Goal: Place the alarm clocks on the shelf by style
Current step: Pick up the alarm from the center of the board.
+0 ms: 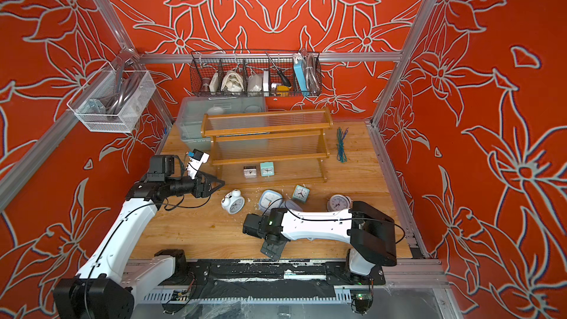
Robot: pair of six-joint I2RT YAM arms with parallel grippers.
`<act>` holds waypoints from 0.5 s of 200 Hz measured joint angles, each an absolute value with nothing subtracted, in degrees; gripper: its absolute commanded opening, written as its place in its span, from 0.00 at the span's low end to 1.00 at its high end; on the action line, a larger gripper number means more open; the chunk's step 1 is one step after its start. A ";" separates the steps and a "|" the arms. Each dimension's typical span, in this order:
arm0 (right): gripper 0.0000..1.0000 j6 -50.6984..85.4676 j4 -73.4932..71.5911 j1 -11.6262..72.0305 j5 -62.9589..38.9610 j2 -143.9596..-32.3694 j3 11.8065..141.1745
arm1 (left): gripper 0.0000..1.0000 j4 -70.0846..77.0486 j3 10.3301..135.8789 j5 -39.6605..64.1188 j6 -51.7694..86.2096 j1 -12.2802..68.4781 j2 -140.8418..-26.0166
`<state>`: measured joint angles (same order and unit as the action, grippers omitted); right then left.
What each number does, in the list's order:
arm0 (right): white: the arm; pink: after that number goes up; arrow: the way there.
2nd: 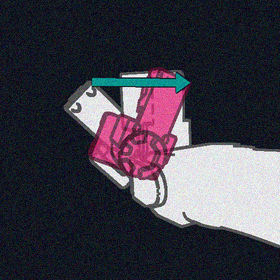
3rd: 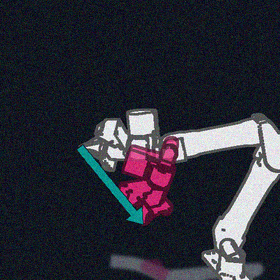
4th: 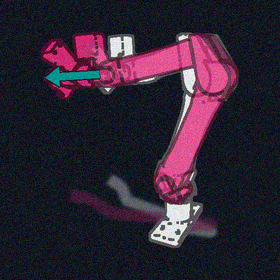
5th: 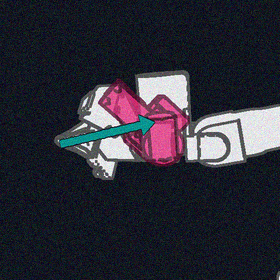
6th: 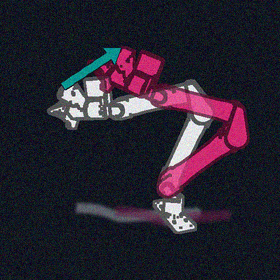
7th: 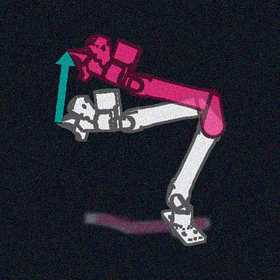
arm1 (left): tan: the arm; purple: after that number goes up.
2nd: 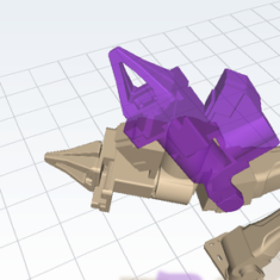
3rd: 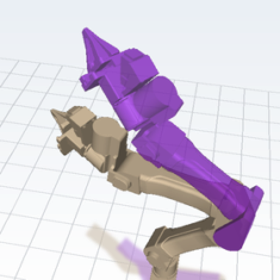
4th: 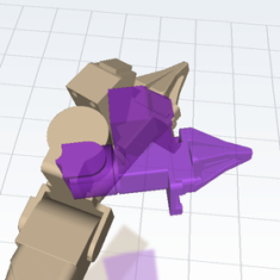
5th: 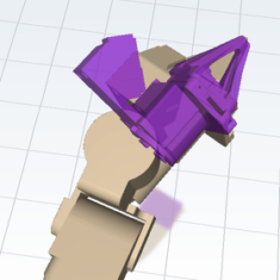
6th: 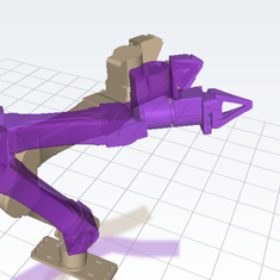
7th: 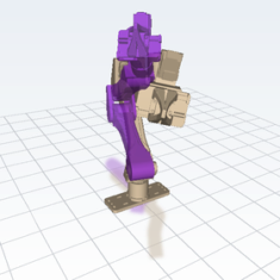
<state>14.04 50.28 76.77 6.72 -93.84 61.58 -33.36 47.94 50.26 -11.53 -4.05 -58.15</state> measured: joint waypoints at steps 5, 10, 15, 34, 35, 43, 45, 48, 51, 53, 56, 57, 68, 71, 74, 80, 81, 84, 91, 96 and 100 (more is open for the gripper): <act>0.90 13.06 50.61 76.77 6.81 -94.41 62.08 | 0.66 -33.36 47.94 50.26 -11.53 -4.05 -58.15; 0.90 12.08 50.81 76.77 6.81 -95.00 62.50 | 0.66 -33.36 47.94 50.24 -11.53 -4.05 -58.15; 0.89 10.92 51.03 76.77 6.83 -95.66 62.94 | 0.66 -33.36 47.94 50.24 -11.53 -4.05 -58.15; 0.88 7.86 51.86 76.77 7.01 -97.71 64.10 | 0.66 -33.36 47.94 50.24 -11.53 -4.05 -58.15; 0.88 7.62 51.92 76.77 6.98 -97.89 64.16 | 0.66 -33.36 47.94 50.24 -11.53 -4.05 -58.15; 0.87 6.33 52.23 76.77 7.03 -98.67 64.60 | 0.66 -33.36 47.94 50.24 -11.53 -4.05 -58.15; 0.87 6.02 52.31 76.77 7.05 -98.85 64.75 | 0.66 -33.36 47.94 50.24 -11.53 -4.05 -58.15; 0.87 5.43 52.42 76.77 7.11 -99.11 64.90 | 0.66 -33.36 47.94 50.24 -11.53 -4.05 -58.15; 0.87 5.10 52.51 76.77 7.20 -99.26 65.06 | 0.66 -33.36 47.94 50.24 -11.53 -4.05 -58.15; 0.87 4.78 52.53 76.75 7.20 -99.42 65.17 | 0.66 -33.36 47.94 50.24 -11.53 -4.05 -58.15; 0.87 4.29 52.56 76.71 7.22 -99.50 65.30 | 0.66 -33.36 47.94 50.24 -11.53 -4.05 -58.15; 0.86 4.19 52.58 76.69 7.22 -99.53 65.32 | 0.66 -33.36 47.94 50.24 -11.53 -4.05 -58.15; 0.85 2.39 52.80 76.31 7.14 -99.81 65.89 | 0.66 -33.36 47.94 50.24 -11.53 -4.05 -58.15; 0.85 2.07 52.80 76.20 7.03 -99.83 66.02 | 0.66 -33.36 47.94 50.24 -11.53 -4.05 -58.15; 0.84 1.65 52.80 76.05 6.92 -99.85 66.11 | 0.66 -33.36 47.94 50.24 -11.53 -4.05 -58.15; 0.83 0.75 52.82 75.64 6.59 -99.94 66.39 | 0.66 -33.36 47.94 50.24 -11.53 -4.05 -58.15; 0.83 0.64 52.82 75.59 6.55 -99.94 66.41 | 0.66 -33.36 47.94 50.24 -11.53 -4.05 -58.15; 0.83 0.43 52.86 75.37 6.28 -100.01 66.54 | 0.66 -33.36 47.94 50.24 -11.53 -4.05 -58.15; 0.82 -0.49 52.86 74.72 5.78 -100.14 66.85 | 0.66 -33.39 47.94 50.24 -11.53 -4.05 -58.13; 0.81 -1.02 52.88 74.13 5.41 -100.27 67.05 | 0.66 -33.36 47.94 50.24 -11.53 -4.05 -58.13; 0.81 -1.32 52.93 73.71 5.19 -100.36 67.18 | 0.66 -33.39 47.94 50.24 -11.53 -4.05 -58.13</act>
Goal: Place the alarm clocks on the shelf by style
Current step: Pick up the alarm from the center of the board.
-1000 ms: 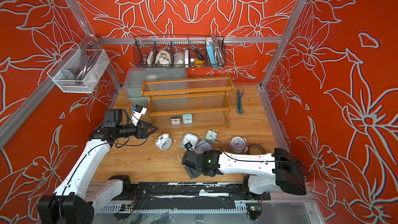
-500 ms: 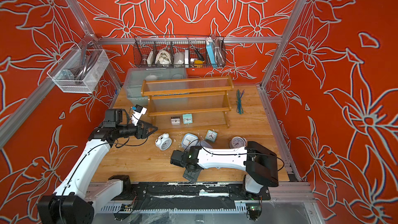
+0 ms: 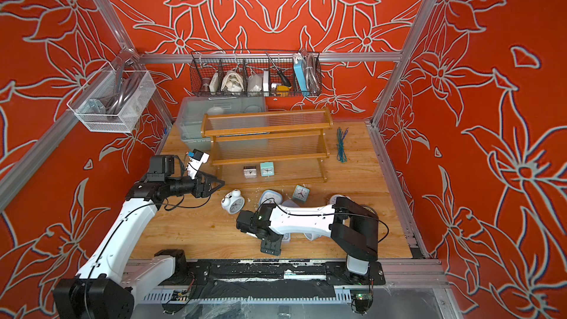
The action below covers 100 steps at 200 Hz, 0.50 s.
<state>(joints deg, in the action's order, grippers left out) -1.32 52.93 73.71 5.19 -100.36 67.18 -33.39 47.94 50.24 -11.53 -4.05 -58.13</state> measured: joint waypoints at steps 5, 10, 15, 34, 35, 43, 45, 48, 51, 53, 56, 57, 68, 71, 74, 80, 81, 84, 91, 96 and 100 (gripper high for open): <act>0.81 -1.83 53.08 73.03 4.82 -100.55 67.46 | 0.66 -33.39 47.94 50.22 -11.53 -4.05 -58.13; 0.81 -2.35 53.17 72.36 4.58 -100.79 67.72 | 0.66 -33.39 47.94 50.24 -11.53 -4.05 -58.13; 0.81 -2.76 53.21 71.77 4.14 -101.03 67.94 | 0.66 -33.39 47.94 50.24 -11.53 -4.05 -58.13; 0.81 -4.47 53.91 69.84 2.98 -101.91 68.77 | 0.66 -33.39 47.94 50.24 -11.53 -4.05 -58.13; 0.81 -4.62 53.98 69.71 2.85 -101.97 68.84 | 0.66 -33.39 47.94 50.24 -11.53 -4.05 -58.13; 0.80 -5.34 54.28 69.25 2.35 -102.24 69.23 | 0.66 -33.39 47.94 50.22 -11.53 -4.05 -58.13; 0.80 -5.54 54.41 69.17 2.22 -102.30 69.36 | 0.66 -33.39 47.94 50.24 -11.53 -4.05 -58.13; 0.80 -5.82 54.57 68.99 1.89 -102.41 69.54 | 0.66 -33.39 47.94 50.24 -11.53 -4.05 -58.13; 0.80 -6.00 54.68 68.93 1.72 -102.48 69.69 | 0.66 -33.39 47.94 50.22 -11.53 -4.05 -58.13; 0.80 -6.24 54.72 68.84 1.39 -102.52 69.82 | 0.66 -33.39 47.94 50.22 -11.53 -4.05 -58.13; 0.79 -6.55 54.78 68.73 1.21 -102.59 69.97 | 0.66 -33.39 47.94 50.24 -11.53 -4.05 -58.13; 0.79 -6.63 54.85 68.66 1.08 -102.61 70.06 | 0.66 -33.39 47.94 50.24 -11.53 -4.05 -58.13; 0.79 -7.51 55.09 68.40 -0.25 -102.83 70.65 | 0.66 -33.39 47.94 50.22 -11.53 -4.05 -58.13; 0.78 -7.68 55.11 68.38 -0.34 -102.87 70.81 | 0.66 -33.39 47.94 50.22 -11.53 -4.05 -58.13; 0.78 -7.97 55.11 68.36 -0.71 -102.96 70.91 | 0.66 -33.39 47.94 50.22 -11.53 -4.05 -58.13; 0.77 -8.38 55.16 68.29 -1.23 -103.18 71.24 | 0.66 -33.39 47.94 50.22 -11.53 -4.05 -58.13; 0.77 -8.45 55.16 68.29 -1.28 -103.22 71.26 | 0.66 -33.39 47.94 50.22 -11.53 -4.05 -58.13; 0.76 -8.56 55.13 68.29 -1.58 -103.28 71.37 | 0.66 -33.39 47.94 50.22 -11.53 -4.05 -58.13; 0.75 -8.93 55.18 68.29 -2.24 -103.63 71.64 | 0.66 -33.39 47.94 50.22 -11.53 -4.05 -58.13; 0.75 -9.23 55.16 68.29 -2.79 -103.90 71.77 | 0.66 -33.39 47.94 50.22 -11.53 -4.05 -58.13; 0.75 -9.45 55.24 68.29 -3.14 -104.18 71.92 | 0.66 -33.39 47.94 50.22 -11.53 -4.05 -58.13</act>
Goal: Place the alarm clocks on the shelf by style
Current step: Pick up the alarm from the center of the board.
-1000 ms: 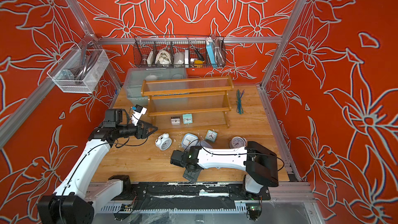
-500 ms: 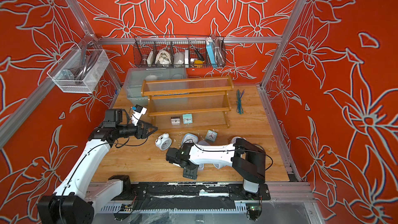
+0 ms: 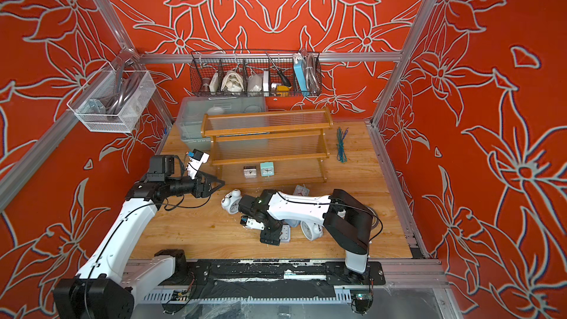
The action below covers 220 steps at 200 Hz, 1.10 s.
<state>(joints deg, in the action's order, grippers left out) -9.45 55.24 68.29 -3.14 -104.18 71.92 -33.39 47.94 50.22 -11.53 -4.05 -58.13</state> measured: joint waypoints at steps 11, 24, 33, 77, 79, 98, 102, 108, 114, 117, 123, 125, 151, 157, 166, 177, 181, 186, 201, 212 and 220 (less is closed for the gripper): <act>0.74 -9.85 55.31 68.29 -3.84 -104.79 72.20 | 0.66 -33.39 47.94 50.22 -11.53 -4.05 -58.13; 0.73 -10.20 55.33 68.29 -4.38 -105.49 72.25 | 0.66 -33.39 47.94 50.19 -11.55 -4.05 -58.13; 0.72 -10.37 55.48 68.29 -4.67 -105.82 72.25 | 0.66 -33.39 47.94 50.19 -11.53 -4.05 -58.13; 0.72 -11.27 55.90 68.27 -4.97 -106.15 72.25 | 0.66 -33.39 47.94 50.19 -11.53 -4.05 -58.13; 0.73 -11.25 55.90 68.27 -4.97 -106.15 72.25 | 0.66 -33.39 47.94 50.22 -11.53 -4.05 -58.13; 0.78 -11.53 56.53 68.27 -4.73 -106.56 72.25 | 0.66 -33.39 47.94 50.19 -11.53 -4.05 -58.13; 0.79 -11.42 56.69 68.27 -4.71 -106.69 72.25 | 0.66 -33.39 47.94 50.19 -11.53 -4.05 -58.13; 0.79 -11.53 56.86 68.27 -4.67 -106.89 72.25 | 0.66 -33.39 47.94 50.19 -11.53 -4.05 -58.13; 0.80 -11.66 57.01 68.27 -4.67 -107.07 72.25 | 0.66 -33.39 47.94 50.22 -11.53 -4.05 -58.13; 0.80 -11.73 57.06 68.27 -4.69 -107.13 72.25 | 0.66 -33.39 47.94 50.19 -11.53 -4.05 -58.13; 0.80 -11.70 57.17 68.27 -4.69 -107.20 72.25 | 0.66 -33.39 47.94 50.19 -11.53 -4.05 -58.13; 0.80 -11.75 57.19 68.27 -4.69 -107.22 72.25 | 0.66 -33.39 47.94 50.19 -11.53 -4.05 -58.13; 0.78 -11.75 57.49 68.27 -4.64 -107.22 72.25 | 0.66 -33.39 47.94 50.19 -11.53 -4.05 -58.13; 0.77 -11.77 57.56 68.27 -4.56 -107.22 72.25 | 0.66 -33.39 47.94 50.19 -11.53 -4.05 -58.13; 0.76 -11.88 57.63 68.27 -4.54 -107.22 72.25 | 0.66 -33.39 47.94 50.19 -11.55 -4.05 -58.13; 0.73 -12.05 57.65 68.27 -4.49 -107.22 72.25 | 0.66 -33.39 47.94 50.19 -11.55 -4.05 -58.13; 0.72 -12.19 57.65 68.27 -4.47 -107.22 72.25 | 0.66 -33.39 47.94 50.19 -11.53 -4.05 -58.13; 0.71 -12.21 57.65 68.27 -4.47 -107.22 72.25 | 0.66 -33.39 47.94 50.19 -11.55 -4.05 -58.13; 0.67 -12.58 57.65 68.27 -4.45 -107.22 72.25 | 0.66 -33.39 47.94 50.19 -11.55 -4.05 -58.13; 0.63 -12.53 57.65 68.27 -4.45 -107.22 72.25 | 0.66 -33.39 47.94 50.19 -11.53 -4.05 -58.13; 0.59 -12.86 57.67 68.27 -4.51 -107.22 72.25 | 0.66 -33.39 47.94 50.19 -11.53 -4.05 -58.13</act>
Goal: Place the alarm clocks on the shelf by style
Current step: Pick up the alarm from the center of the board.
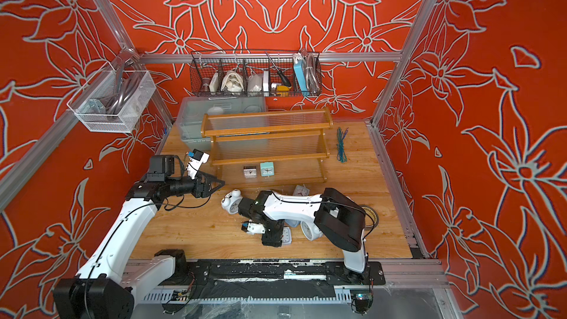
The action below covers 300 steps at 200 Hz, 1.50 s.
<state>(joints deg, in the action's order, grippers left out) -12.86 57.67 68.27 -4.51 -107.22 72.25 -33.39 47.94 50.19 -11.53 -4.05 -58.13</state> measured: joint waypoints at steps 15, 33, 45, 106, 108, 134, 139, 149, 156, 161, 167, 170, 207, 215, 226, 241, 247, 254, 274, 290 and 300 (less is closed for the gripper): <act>0.55 -12.75 57.69 68.27 -4.56 -107.22 72.25 | 0.66 -33.39 47.94 50.19 -11.53 -4.05 -58.13; 0.51 -12.60 57.69 68.14 -4.67 -107.18 72.25 | 0.67 -33.39 47.94 50.19 -11.55 -4.05 -58.13; 0.50 -12.36 57.69 67.96 -5.04 -107.02 72.27 | 0.67 -33.39 47.94 50.19 -11.53 -4.05 -58.13; 0.45 -8.69 56.36 64.03 -7.49 -99.22 72.77 | 0.67 -33.39 47.94 50.17 -11.53 -4.05 -58.13; 0.45 -8.49 56.21 63.86 -7.51 -98.65 72.79 | 0.66 -33.39 47.94 50.17 -11.53 -4.05 -58.13; 0.47 -6.39 52.80 62.46 -7.03 -92.31 72.79 | 0.66 -33.39 47.94 50.13 -11.53 -4.05 -58.15; 0.47 -5.85 51.81 62.15 -6.57 -91.13 72.79 | 0.67 -33.39 47.94 50.11 -11.53 -4.05 -58.15; 0.47 -4.47 49.54 61.71 -5.56 -89.01 72.64 | 0.67 -33.39 47.94 50.06 -11.53 -4.05 -58.15; 0.47 -3.33 47.59 61.36 -4.60 -87.53 72.29 | 0.66 -33.39 47.94 50.04 -11.53 -4.05 -58.15; 0.48 -2.44 46.13 61.08 -3.86 -86.56 71.99 | 0.66 -33.39 47.94 50.04 -11.53 -4.05 -58.17; 0.47 -1.50 44.51 60.71 -2.94 -85.58 71.53 | 0.67 -33.36 47.94 50.02 -11.53 -4.05 -58.19; 0.47 -0.78 43.77 60.45 -2.39 -85.08 71.33 | 0.67 -33.36 47.94 50.02 -11.53 -4.05 -58.22; 0.48 6.66 31.42 56.10 5.45 -80.71 65.89 | 0.66 -33.39 47.94 50.00 -11.53 -4.05 -58.59; 0.48 8.16 28.60 55.11 6.76 -80.05 64.23 | 0.66 -33.39 47.94 50.00 -11.53 -4.05 -58.61; 0.48 9.98 24.80 53.78 8.16 -79.15 61.78 | 0.66 -33.36 47.94 50.00 -11.53 -4.05 -58.61; 0.49 12.25 19.31 52.23 9.93 -78.04 58.37 | 0.67 -33.36 47.94 50.00 -11.53 -4.05 -58.67; 0.49 13.15 16.82 51.75 10.92 -77.62 56.86 | 0.66 -33.36 47.94 49.98 -11.53 -4.05 -58.70; 0.49 14.15 14.26 51.37 11.90 -77.19 55.33 | 0.66 -33.36 47.94 50.00 -11.53 -4.05 -58.74; 0.50 17.34 6.94 50.46 15.11 -76.47 50.92 | 0.67 -33.36 47.94 50.00 -11.53 -4.05 -58.89; 0.52 20.21 1.91 49.89 17.37 -76.44 47.99 | 0.66 -33.36 47.94 49.98 -11.53 -4.05 -58.96; 0.54 21.80 -0.84 49.65 18.74 -76.53 46.33 | 0.66 -33.36 47.94 49.98 -11.53 -4.05 -59.00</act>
<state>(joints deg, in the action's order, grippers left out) 21.80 -0.84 49.65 18.74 -76.53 46.33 -33.36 47.94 49.98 -11.53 -4.05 -59.00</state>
